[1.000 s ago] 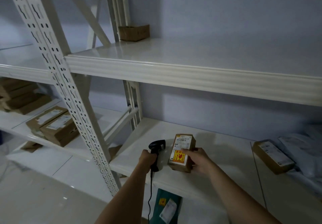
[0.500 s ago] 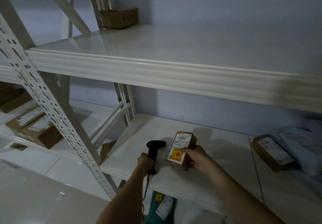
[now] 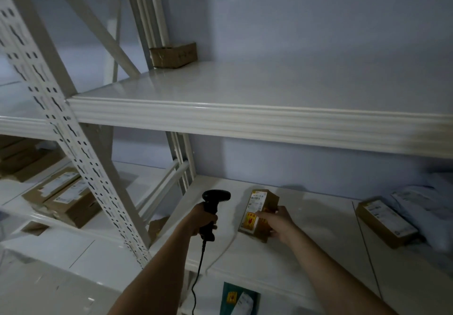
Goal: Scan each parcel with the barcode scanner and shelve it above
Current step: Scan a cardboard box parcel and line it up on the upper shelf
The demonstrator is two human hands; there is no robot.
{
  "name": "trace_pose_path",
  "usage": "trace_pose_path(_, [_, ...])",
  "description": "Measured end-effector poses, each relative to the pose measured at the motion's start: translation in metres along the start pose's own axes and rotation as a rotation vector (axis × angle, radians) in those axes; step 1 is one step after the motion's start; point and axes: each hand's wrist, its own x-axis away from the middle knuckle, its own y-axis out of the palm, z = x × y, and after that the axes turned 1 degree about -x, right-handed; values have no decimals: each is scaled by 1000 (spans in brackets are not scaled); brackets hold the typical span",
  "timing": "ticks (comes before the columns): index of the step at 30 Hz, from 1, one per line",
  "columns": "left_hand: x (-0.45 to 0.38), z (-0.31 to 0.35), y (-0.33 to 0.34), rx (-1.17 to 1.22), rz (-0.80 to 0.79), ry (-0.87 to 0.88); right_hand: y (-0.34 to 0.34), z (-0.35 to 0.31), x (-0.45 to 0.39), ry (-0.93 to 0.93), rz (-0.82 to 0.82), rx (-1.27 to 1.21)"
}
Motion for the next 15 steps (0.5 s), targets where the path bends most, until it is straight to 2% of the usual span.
trace_pose_path(4, [11, 11, -13, -83, -83, 49, 5, -10, 18, -19, 19, 15])
trace_pose_path(10, [24, -2, -21, 47, -91, 147, 26, -6, 39, -49, 82, 8])
trace_pose_path(15, [36, -22, -33, 16, -104, 193, 55, 8, 55, -79, 135, 13])
